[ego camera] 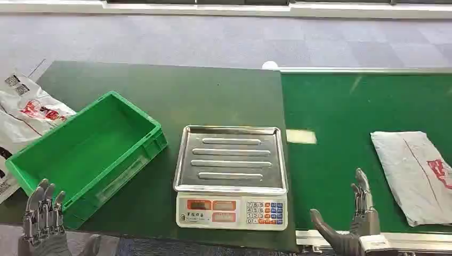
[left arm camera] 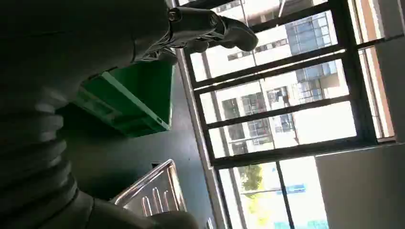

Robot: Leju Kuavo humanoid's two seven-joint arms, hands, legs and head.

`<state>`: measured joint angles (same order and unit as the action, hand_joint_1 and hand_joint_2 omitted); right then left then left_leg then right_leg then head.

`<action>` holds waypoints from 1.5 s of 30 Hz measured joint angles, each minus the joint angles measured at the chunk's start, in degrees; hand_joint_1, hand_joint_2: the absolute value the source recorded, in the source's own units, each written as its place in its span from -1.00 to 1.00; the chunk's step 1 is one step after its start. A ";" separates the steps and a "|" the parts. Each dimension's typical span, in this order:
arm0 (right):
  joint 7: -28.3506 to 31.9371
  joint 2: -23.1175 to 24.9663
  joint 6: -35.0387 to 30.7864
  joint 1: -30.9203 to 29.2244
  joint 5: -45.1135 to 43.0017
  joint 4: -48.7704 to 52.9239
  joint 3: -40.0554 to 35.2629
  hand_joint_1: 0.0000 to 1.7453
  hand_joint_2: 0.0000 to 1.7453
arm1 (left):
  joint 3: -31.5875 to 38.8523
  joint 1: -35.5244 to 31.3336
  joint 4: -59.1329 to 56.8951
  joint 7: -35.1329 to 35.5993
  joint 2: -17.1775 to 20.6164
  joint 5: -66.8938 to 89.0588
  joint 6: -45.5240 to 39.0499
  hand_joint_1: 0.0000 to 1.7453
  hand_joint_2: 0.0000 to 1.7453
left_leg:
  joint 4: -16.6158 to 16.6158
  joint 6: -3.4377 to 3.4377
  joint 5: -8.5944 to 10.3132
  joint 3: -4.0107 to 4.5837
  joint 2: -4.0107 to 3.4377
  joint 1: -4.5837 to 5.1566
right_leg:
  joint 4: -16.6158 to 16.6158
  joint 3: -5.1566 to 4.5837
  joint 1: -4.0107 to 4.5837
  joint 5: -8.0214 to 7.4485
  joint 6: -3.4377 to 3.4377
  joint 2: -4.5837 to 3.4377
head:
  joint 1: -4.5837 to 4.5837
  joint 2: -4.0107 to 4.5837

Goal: Moved the parcel from conveyor to table for the left to box.

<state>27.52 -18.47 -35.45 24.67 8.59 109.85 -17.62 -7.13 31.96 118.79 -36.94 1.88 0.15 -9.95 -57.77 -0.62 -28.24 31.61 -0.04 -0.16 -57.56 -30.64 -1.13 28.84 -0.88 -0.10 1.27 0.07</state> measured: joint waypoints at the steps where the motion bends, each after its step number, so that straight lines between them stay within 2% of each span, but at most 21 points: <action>1: -0.07 0.00 0.09 0.00 0.09 0.00 0.00 -1.00 1.00 | 0.00 0.00 0.00 0.00 -0.07 0.02 0.02 -1.00 1.00 | 0.00 0.00 0.00 0.00 0.00 0.00 | 0.00 0.00 0.00 0.00 0.00 0.00 | 0.00 0.00; 6: -3.55 0.02 1.44 -0.04 2.94 -0.72 1.20 -1.00 1.00 | 0.79 -0.02 0.26 0.20 -1.31 0.83 2.25 -1.00 1.00 | 0.00 0.00 0.00 0.01 0.00 0.00 | 0.00 0.01 -0.01 0.00 0.00 0.00 | 0.00 0.00; 10: -13.02 0.13 4.27 -3.34 19.14 -6.10 6.98 -1.00 1.00 | 1.16 0.14 0.72 0.26 -3.24 2.45 3.26 -1.00 1.00 | 0.00 0.01 0.00 0.08 -0.06 0.01 | 0.01 0.08 -0.02 -0.05 -0.02 -0.04 | 0.00 0.00; 12: -17.00 -0.22 10.63 -8.56 22.79 -12.61 11.44 -1.00 1.00 | 1.36 0.19 0.72 0.18 -3.50 1.66 3.28 -1.00 1.00 | -0.01 0.02 0.01 0.07 -0.16 0.02 | 0.01 0.05 -0.03 -0.16 -0.06 -0.15 | 0.00 0.00; 14: -20.17 -1.68 21.55 -15.78 18.73 -21.30 15.38 -1.00 1.00 | 1.36 0.10 0.42 -0.35 -3.35 0.49 3.36 -1.00 1.00 | -0.05 0.10 0.07 0.07 -0.28 0.06 | 0.02 0.03 -0.06 -0.30 -0.12 -0.24 | 0.00 0.00; 15: -21.30 -2.52 23.81 -19.67 19.01 -25.59 16.51 -1.00 1.00 | 1.38 0.01 0.20 -0.53 -2.93 -0.18 3.48 -1.00 1.00 | -0.08 0.19 0.14 0.10 -0.30 0.09 | 0.02 -0.01 -0.09 -0.38 -0.21 -0.25 | 0.00 0.00; 18: -24.58 -6.33 23.02 -33.00 23.03 -42.70 18.95 -1.00 1.00 | 1.66 -0.97 -0.68 -0.72 -2.06 -1.99 4.89 -1.00 1.00 | -0.15 0.30 0.59 -0.12 -0.16 0.19 | 0.01 -0.35 -0.22 -0.68 -0.34 -0.12 | 0.00 0.00; 20: -26.10 -8.44 21.42 -39.05 25.23 -50.11 19.65 -1.00 1.00 | 2.31 -1.71 -1.20 -0.44 -1.73 -2.05 5.88 -1.00 1.00 | -0.17 0.33 0.68 0.05 0.13 0.19 | 0.01 -0.41 -0.21 -0.74 -0.37 0.15 | 0.00 0.00; 22: -27.56 -10.09 20.66 -42.30 26.73 -55.76 19.84 -1.00 1.00 | 3.08 -2.62 -1.82 0.13 -1.70 -2.03 6.66 -1.00 1.00 | -0.18 0.29 0.71 0.11 0.32 0.19 | 0.01 -0.34 -0.21 -0.74 -0.37 0.31 | 0.02 0.00; 29: -29.09 -12.44 19.69 -44.36 27.91 -63.21 20.41 -1.00 1.00 | 6.27 -4.82 -3.56 0.90 -1.73 -1.86 9.29 -1.00 1.00 | -0.16 0.29 0.70 0.35 0.36 0.19 | 0.00 -0.53 -0.19 -0.72 -0.36 0.34 | 0.00 0.00; 45: -29.16 -13.16 19.61 -44.97 27.98 -66.55 20.44 -1.00 1.00 | 7.23 -5.16 -4.68 0.92 -1.79 -1.81 9.35 -1.00 1.00 | -0.17 0.29 0.70 0.44 0.35 0.19 | 0.00 -0.60 -0.20 -0.72 -0.36 0.32 | 0.00 0.00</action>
<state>-1.64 -31.63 -15.85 -20.29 36.57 43.30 2.82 0.11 26.80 114.12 -36.02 0.09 -1.66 -0.59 -57.94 -0.33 -27.54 32.05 0.30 0.03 -57.56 -31.24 -1.32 28.12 -1.24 0.21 1.27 0.07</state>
